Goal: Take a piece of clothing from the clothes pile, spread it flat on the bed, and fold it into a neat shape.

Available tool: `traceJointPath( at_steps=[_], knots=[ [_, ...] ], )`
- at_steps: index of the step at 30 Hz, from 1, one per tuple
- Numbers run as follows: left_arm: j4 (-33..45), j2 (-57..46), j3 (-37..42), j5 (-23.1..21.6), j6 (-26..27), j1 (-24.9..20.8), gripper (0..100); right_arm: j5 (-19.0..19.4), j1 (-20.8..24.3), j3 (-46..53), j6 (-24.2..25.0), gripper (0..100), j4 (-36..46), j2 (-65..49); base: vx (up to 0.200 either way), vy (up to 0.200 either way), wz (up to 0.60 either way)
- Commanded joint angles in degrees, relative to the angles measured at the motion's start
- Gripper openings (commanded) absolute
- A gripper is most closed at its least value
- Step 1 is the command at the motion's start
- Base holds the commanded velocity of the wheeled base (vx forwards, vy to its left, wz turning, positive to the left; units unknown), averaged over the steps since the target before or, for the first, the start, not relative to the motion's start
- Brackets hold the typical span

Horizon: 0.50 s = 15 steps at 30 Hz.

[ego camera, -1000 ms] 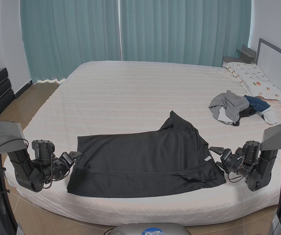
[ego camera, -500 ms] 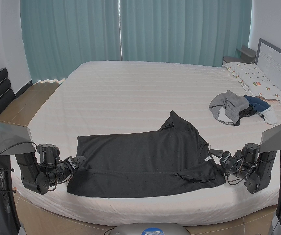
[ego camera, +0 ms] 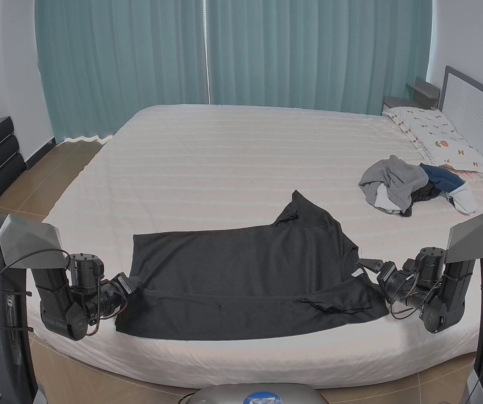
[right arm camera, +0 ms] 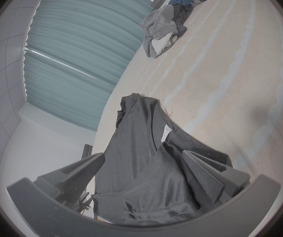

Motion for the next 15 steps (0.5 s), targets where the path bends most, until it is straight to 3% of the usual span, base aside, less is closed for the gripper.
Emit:
traceJointPath(
  at_steps=[1,9,15],
  knots=[
    [-0.2,1.4,0.3,3.5,0.9,-0.1,0,-0.3,0.4,0.1,-1.7,100,-0.8,1.0,0.0,0.0,0.0],
    [-2.4,3.5,0.4,8.4,0.9,-0.1,0,-0.2,0.3,-0.2,-2.2,100,-0.8,0.9,0.0,0.0,0.0],
    [-2.4,3.8,0.4,9.0,1.0,-0.3,0,-0.5,0.4,0.1,-2.1,100,-0.8,-0.9,0.0,0.0,0.0]
  ],
)
